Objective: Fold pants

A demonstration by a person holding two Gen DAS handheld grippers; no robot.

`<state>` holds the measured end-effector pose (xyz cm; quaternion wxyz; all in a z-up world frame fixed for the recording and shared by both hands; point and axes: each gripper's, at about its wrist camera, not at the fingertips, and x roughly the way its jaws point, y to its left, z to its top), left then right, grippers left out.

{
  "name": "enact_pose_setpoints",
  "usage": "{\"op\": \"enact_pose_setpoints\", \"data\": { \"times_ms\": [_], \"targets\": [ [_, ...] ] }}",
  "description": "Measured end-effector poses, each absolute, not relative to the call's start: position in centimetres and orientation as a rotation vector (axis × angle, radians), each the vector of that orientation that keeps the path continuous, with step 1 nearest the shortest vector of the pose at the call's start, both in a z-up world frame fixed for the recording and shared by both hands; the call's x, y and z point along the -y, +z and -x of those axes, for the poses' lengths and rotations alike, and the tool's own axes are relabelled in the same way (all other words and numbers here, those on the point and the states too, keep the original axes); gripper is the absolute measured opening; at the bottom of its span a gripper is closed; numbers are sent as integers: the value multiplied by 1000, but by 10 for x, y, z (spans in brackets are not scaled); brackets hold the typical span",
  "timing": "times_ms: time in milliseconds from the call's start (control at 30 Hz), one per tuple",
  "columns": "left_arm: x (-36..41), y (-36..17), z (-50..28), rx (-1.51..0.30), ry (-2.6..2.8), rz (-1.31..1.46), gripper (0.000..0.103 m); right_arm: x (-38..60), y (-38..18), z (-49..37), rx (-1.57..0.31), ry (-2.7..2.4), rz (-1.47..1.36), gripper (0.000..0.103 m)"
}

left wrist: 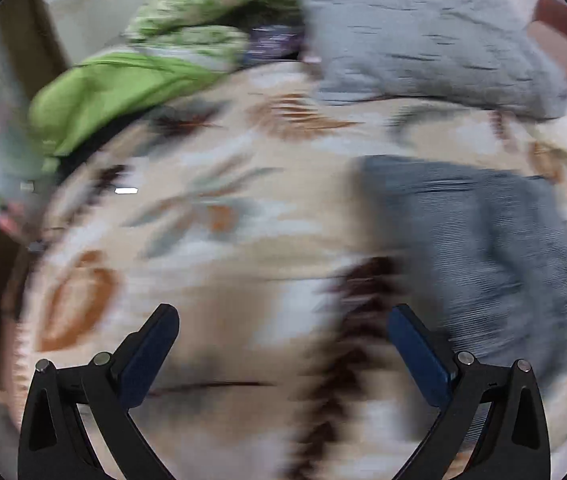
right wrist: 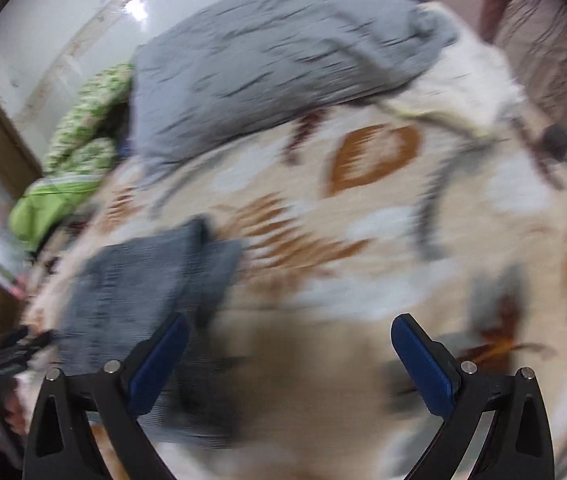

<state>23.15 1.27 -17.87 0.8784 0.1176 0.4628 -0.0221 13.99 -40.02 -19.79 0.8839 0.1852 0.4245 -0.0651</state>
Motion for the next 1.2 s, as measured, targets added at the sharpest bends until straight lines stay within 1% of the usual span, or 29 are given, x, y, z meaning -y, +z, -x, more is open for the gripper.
{"op": "enact_pose_setpoints", "data": {
  "times_ms": [100, 233, 367, 600, 733, 1067, 1200],
  "targets": [
    [-59, -184, -239, -949, 81, -273, 103, 446, -208, -133, -898, -285, -305, 103],
    [-129, -186, -251, -974, 239, -130, 103, 508, -229, -125, -932, -430, -365, 103],
    [-154, -179, -253, -916, 330, -73, 103, 541, -229, -112, -893, -536, -407, 102],
    [-142, -162, -236, -821, 344, -63, 103, 549, -223, -105, -851, -553, -429, 103],
    [-134, -154, -228, -808, 328, -69, 103, 529, -215, -107, -840, -518, -407, 103],
    [-126, -137, -209, -767, 286, -64, 103, 475, -173, -107, -772, -419, -343, 103],
    [-126, -131, -203, -755, 281, -64, 103, 467, -163, -103, -756, -401, -339, 103]
  ]
}}
